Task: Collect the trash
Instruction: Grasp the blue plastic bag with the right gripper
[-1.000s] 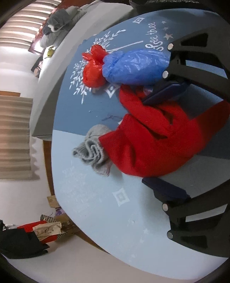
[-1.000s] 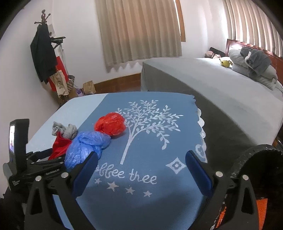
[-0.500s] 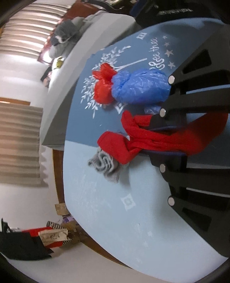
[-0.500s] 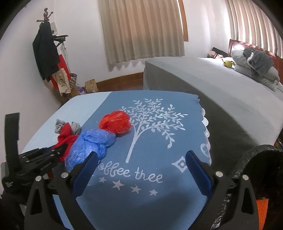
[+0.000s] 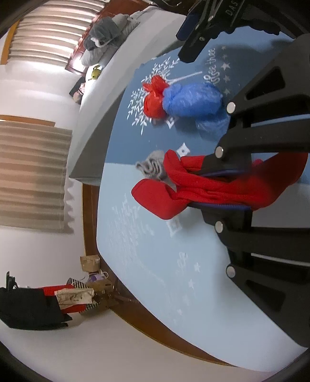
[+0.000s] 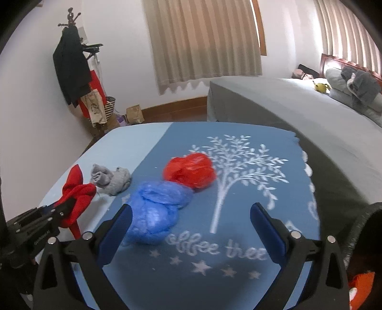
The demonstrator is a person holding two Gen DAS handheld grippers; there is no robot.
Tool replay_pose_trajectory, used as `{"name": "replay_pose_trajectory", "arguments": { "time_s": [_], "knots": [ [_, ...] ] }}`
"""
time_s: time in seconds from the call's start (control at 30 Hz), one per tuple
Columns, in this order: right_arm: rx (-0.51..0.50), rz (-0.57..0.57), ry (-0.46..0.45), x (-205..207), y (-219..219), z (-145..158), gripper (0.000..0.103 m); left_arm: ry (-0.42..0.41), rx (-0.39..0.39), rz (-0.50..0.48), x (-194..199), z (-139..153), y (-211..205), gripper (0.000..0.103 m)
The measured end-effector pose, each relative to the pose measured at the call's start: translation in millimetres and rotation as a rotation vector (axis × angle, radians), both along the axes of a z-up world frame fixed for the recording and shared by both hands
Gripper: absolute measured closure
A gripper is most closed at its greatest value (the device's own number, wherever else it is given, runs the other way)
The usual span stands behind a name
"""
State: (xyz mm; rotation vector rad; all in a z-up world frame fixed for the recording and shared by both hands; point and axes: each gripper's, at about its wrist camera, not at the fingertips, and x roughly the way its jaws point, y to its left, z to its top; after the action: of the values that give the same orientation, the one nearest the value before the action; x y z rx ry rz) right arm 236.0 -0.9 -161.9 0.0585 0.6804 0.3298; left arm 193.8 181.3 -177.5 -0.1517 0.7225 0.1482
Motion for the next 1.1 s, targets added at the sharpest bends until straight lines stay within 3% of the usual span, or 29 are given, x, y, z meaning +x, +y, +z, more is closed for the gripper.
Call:
{"name": "replay_pose_trajectory", "arguments": {
  "time_s": [0.47,0.63,0.8,0.9,1.1],
  "knots": [
    [-0.048,0.043,0.039,16,43,-16,0.006,0.016,0.039,0.045,-4,-8,27,0.086],
    [-0.064,0.066,0.075,22,54,-26,0.018,0.016,0.035,0.054,-5,-9,31,0.086],
    [-0.072,0.122,0.131,29,66,-34,0.046,0.019,0.035,0.059,-3,-11,29,0.086],
    [-0.063,0.141,0.132,29,67,-33,0.052,0.019,0.036,0.060,-4,-11,29,0.086],
    [-0.036,0.141,0.107,17,54,-21,0.053,0.004,0.038,0.063,-9,-4,26,0.086]
  ]
}}
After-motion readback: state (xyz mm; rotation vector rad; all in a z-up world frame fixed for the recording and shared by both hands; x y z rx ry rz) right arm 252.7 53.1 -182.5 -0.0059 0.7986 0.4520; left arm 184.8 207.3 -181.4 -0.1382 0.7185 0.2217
